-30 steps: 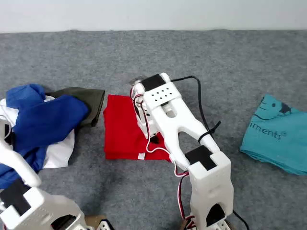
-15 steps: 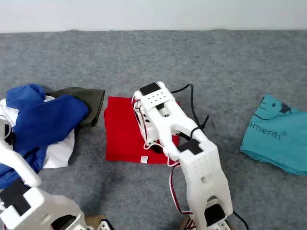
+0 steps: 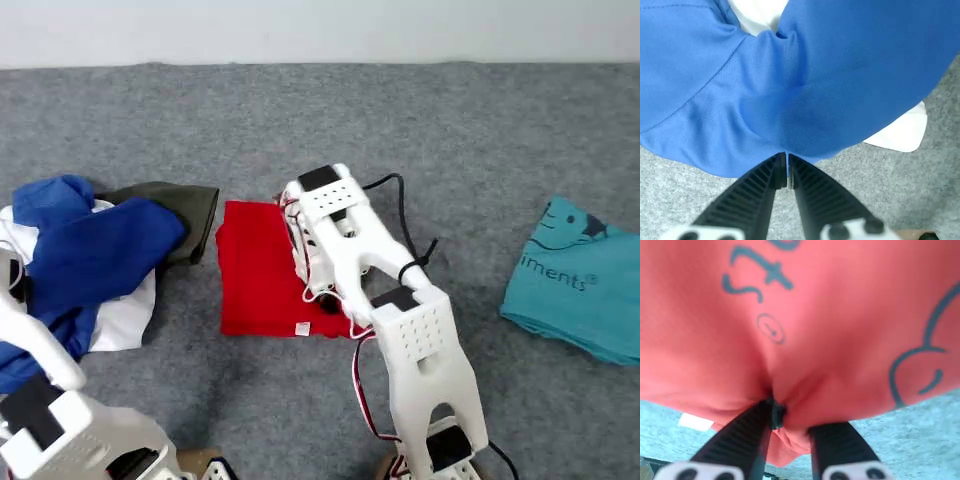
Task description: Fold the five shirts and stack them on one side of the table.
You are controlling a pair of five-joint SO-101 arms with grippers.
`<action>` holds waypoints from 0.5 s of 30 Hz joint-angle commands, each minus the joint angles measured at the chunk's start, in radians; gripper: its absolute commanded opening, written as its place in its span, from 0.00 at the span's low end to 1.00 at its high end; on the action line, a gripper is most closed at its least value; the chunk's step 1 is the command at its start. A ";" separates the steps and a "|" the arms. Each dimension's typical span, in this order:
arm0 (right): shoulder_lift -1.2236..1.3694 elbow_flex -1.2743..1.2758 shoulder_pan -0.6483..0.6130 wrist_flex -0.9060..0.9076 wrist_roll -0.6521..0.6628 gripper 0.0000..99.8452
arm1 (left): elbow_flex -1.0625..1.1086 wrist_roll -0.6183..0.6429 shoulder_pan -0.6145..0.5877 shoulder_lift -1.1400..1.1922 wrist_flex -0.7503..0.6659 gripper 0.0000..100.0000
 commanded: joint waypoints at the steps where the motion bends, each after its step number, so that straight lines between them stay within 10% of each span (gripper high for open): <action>1: -0.074 -0.021 0.074 0.036 0.095 0.01 | -0.004 -0.002 -0.005 -0.051 0.006 0.02; 15: -0.202 -0.161 0.377 -0.165 1.099 0.01 | -0.004 -0.006 -0.003 -0.052 0.005 0.02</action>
